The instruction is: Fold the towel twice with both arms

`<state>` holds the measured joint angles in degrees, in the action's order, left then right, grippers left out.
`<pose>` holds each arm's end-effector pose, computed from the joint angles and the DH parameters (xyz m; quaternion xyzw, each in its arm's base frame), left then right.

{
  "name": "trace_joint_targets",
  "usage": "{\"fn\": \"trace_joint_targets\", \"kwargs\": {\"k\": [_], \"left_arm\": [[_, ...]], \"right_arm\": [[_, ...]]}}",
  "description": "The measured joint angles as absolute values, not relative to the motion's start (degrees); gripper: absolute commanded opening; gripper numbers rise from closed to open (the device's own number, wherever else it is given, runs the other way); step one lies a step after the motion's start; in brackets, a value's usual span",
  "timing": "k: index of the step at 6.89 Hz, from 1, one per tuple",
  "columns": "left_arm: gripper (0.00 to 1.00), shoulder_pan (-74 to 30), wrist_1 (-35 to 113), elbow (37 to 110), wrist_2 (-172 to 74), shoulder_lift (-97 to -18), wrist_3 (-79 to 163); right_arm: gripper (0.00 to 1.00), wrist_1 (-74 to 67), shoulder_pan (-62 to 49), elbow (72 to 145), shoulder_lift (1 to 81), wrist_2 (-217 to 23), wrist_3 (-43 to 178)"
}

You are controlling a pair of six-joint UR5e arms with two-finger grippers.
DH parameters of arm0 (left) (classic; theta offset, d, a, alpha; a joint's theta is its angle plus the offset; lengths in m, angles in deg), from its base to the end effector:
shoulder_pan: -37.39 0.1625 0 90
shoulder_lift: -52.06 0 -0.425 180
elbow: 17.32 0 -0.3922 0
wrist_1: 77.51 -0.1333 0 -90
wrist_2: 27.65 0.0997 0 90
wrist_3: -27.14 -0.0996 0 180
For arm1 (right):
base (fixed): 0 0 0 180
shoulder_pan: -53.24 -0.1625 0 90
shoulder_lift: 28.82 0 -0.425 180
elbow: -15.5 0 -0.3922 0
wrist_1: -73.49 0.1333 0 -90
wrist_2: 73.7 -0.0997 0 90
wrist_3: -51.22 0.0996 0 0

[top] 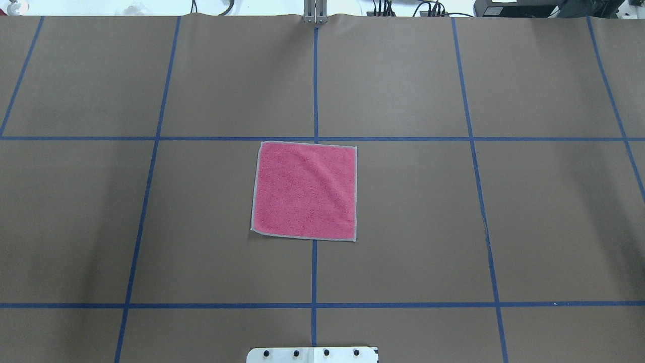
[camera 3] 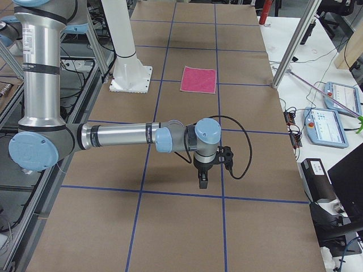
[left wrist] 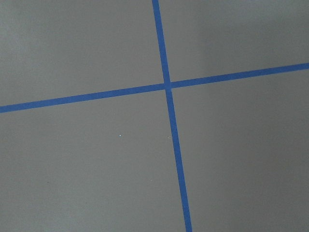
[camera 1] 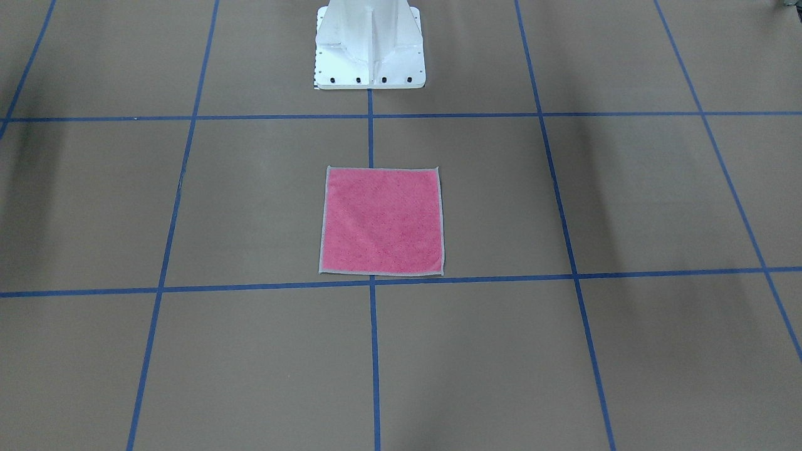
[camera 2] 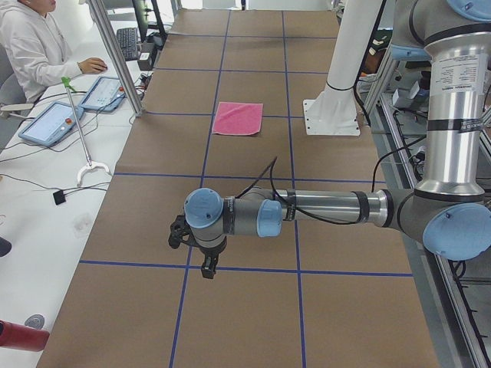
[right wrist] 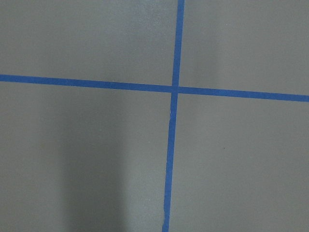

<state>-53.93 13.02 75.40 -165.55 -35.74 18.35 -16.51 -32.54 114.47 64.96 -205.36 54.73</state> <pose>-0.0704 -0.4753 0.6486 0.0441 0.4036 0.0632 0.9117 0.0324 -0.4723 0.6162 0.0183 -0.3573 -0.0219 0.9336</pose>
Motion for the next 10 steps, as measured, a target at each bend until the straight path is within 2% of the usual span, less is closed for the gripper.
{"fn": "trace_joint_targets", "kwargs": {"k": [6, 10], "left_arm": [[1.0, -53.93, 13.04, 77.45, -164.78, -35.92, 18.64], [1.0, -53.93, 16.48, 78.01, -164.9, -40.99, 18.8]], "right_arm": [[1.0, -16.38, -32.54, 115.83, 64.37, -205.31, 54.53], [1.0, -8.57, -32.54, 115.35, 62.83, -205.51, 55.12]]}}
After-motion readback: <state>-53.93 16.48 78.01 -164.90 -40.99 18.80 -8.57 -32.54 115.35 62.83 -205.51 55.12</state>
